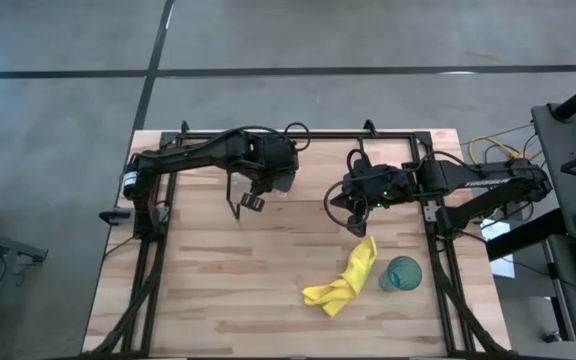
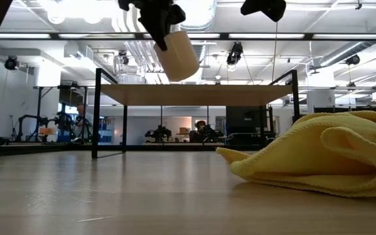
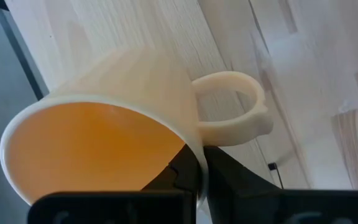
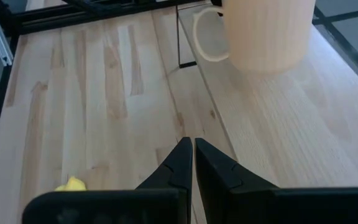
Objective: Stack small to large cups/mugs on shelf
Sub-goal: Put the orange mug on the shelf
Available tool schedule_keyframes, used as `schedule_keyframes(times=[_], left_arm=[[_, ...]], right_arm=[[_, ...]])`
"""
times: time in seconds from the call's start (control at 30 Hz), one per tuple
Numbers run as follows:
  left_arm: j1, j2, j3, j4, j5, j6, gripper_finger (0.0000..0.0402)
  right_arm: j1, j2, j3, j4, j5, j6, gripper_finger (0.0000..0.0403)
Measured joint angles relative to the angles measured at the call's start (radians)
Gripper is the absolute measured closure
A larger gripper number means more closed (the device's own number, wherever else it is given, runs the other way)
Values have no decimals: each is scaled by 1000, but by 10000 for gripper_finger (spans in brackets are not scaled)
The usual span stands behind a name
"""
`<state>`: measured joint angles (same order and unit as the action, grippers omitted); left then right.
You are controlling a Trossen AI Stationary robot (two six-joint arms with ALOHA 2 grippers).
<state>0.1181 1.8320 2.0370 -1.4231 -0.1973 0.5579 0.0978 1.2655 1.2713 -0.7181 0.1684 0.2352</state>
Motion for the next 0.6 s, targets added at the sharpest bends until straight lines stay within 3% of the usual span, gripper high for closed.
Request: schedule_keyframes(times=[0.37,0.6], left_arm=[[1,41,-10,5,-1,0,400],[5,61,-12,8,-27,0,368]], right_arm=[[-18,0,0,19,68,-1,390],[-54,0,0,39,67,-3,390]])
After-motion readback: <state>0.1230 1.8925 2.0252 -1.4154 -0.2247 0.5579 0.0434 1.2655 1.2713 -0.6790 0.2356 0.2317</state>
